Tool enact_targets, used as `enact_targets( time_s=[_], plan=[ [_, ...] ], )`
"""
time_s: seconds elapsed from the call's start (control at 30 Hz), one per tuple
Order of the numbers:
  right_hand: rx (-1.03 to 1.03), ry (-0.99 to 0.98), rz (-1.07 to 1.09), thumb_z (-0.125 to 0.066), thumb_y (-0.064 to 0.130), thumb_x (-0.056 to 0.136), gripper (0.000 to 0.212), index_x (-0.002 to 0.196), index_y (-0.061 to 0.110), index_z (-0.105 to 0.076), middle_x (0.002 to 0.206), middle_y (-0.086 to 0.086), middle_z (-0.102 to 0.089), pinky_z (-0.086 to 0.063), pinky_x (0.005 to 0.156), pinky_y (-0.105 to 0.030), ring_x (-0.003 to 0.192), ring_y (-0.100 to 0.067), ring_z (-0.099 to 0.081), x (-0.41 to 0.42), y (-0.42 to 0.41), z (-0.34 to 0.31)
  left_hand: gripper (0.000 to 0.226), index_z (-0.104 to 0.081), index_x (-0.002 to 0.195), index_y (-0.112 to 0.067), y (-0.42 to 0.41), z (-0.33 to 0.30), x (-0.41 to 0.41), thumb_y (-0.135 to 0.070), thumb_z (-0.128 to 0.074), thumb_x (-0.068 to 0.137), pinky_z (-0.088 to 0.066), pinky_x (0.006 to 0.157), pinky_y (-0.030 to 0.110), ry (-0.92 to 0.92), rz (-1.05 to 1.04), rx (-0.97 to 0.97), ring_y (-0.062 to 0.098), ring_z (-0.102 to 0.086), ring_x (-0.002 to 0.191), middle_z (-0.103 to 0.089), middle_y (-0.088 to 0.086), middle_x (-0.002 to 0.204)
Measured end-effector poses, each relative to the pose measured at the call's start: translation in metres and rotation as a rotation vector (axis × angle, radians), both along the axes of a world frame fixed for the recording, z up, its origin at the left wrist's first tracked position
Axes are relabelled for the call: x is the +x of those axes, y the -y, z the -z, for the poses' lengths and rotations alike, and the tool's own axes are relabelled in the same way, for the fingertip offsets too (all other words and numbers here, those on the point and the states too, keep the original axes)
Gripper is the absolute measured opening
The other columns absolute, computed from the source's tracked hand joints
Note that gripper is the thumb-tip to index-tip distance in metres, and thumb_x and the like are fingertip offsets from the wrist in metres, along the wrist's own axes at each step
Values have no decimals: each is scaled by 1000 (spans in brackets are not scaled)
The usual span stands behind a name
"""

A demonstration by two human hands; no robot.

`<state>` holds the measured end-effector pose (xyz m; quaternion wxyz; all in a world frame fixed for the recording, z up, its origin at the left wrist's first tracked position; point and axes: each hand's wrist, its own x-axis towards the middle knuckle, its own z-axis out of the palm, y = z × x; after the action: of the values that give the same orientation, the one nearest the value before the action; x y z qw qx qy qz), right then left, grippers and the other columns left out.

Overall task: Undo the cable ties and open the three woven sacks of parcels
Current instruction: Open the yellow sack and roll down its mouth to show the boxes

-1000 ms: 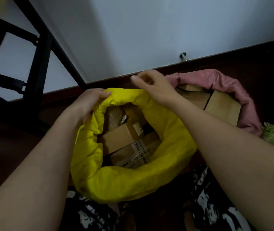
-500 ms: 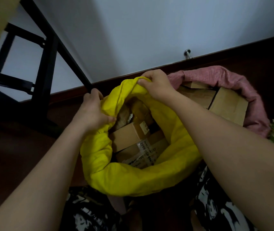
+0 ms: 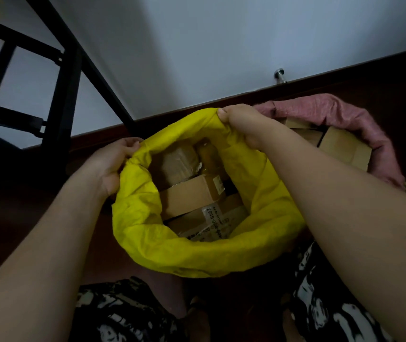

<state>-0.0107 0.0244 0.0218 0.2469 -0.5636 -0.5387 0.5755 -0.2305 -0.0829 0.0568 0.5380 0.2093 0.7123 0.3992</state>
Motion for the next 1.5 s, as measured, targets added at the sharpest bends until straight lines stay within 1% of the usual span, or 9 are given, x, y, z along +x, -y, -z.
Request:
enact_targets(
  time_s=[0.13,0.23,0.47,0.6,0.8,1.0,1.17,1.33,1.5],
  plan=[
    [-95,-102,96,-52,16,95,39,129,-2,-53,108,-12,-63,-52,87,-37,86,-20,-57,-2,-2,2,38,-56,100,-20,0,-2,10,-50,-68,80,-46,64,25,-477,139,80,12,-56,76,-58,-1,93],
    [-78,-112,112,-51,15,95,36,128,-1,-54,130,-19,-59,-49,95,-39,92,-20,-55,-3,-1,-1,71,-40,113,-18,7,-2,18,-43,-85,63,-41,76,30,-928,406,169,16,-47,93,-44,1,112],
    [-75,-48,195,-51,21,98,35,126,1,-55,128,-15,-59,-46,102,-44,118,-30,-56,-2,-8,-2,57,-45,116,-6,20,3,15,-27,-77,75,-48,69,47,-1624,494,74,43,-54,93,-47,22,115],
    [-71,-64,185,-53,22,97,36,127,2,-55,129,-13,-59,-46,102,-44,118,-28,-57,-3,-9,-2,23,-57,104,-3,22,5,23,-17,-65,87,-42,66,40,-1491,399,-29,40,-59,92,-61,19,102],
    [-122,-71,200,-58,31,94,47,132,3,-53,132,-13,-58,-45,104,-46,120,-30,-55,-1,-12,2,20,-69,105,-10,13,-9,8,-23,-55,96,-43,76,31,-829,227,-20,23,-60,82,-64,11,95],
    [-170,-88,255,-60,32,92,50,131,2,-52,128,-17,-59,-47,99,-48,115,-31,-59,-4,-20,19,23,-56,77,-15,-5,3,-10,-26,-50,97,-45,66,34,-34,-140,-142,21,-48,58,-49,6,63],
    [200,56,235,-56,25,94,22,103,8,-64,97,0,-64,-49,83,-30,95,-17,-57,0,-18,25,25,-52,78,-20,-10,11,-8,-12,-42,100,-46,42,17,-93,-36,-55,11,-49,47,-52,2,60],
    [307,129,-223,-80,39,73,50,116,24,-57,109,1,-47,-42,89,-26,101,-14,-47,14,-3,14,19,-65,93,-19,-3,-1,-8,-34,-54,95,-54,57,27,-25,37,-72,19,-63,66,-70,1,68],
    [569,275,-234,-71,28,85,14,92,17,-68,86,4,-46,-34,71,-17,81,-8,-46,14,-3,14,57,-50,116,-32,3,6,-19,-34,-82,69,-44,85,38,-778,388,-2,22,-47,109,-47,-2,120]
  ],
)
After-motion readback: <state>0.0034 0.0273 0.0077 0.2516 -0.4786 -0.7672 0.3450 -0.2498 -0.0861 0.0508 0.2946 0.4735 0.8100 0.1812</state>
